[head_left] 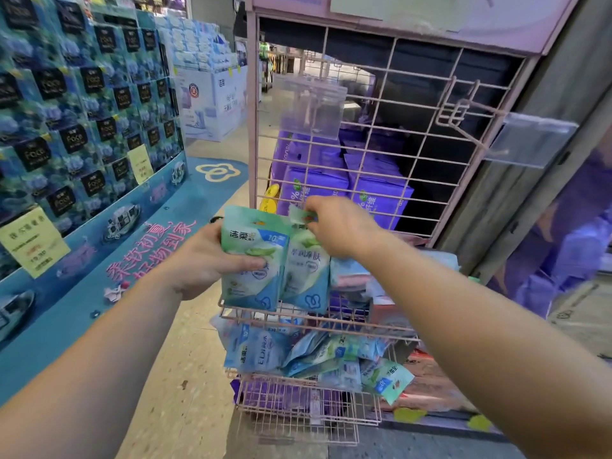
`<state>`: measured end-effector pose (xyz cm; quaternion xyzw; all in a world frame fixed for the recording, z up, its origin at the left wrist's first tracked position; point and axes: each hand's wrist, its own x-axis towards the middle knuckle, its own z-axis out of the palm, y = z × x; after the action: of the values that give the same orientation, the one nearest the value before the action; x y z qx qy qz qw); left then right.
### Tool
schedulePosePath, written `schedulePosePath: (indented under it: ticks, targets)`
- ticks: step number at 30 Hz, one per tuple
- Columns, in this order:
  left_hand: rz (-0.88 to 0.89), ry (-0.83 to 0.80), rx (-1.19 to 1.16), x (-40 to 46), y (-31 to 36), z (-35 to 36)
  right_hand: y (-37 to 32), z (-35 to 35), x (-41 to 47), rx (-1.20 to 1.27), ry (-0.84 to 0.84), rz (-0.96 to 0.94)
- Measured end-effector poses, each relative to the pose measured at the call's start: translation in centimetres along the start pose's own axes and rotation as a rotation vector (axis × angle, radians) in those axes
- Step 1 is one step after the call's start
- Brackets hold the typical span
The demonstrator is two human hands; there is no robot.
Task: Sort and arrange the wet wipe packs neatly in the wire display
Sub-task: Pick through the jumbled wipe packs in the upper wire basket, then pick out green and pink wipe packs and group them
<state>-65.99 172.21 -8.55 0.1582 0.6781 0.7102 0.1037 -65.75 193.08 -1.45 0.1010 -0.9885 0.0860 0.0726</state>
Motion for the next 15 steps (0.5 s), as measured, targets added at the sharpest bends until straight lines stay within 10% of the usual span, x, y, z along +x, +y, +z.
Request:
schedulePosePath:
  ticks: [15]
  targets:
    - [0.254,0.134,-0.083,2.2,3.3,-2.6,0.8,0.0,-1.0,0.535,0.534,0.154]
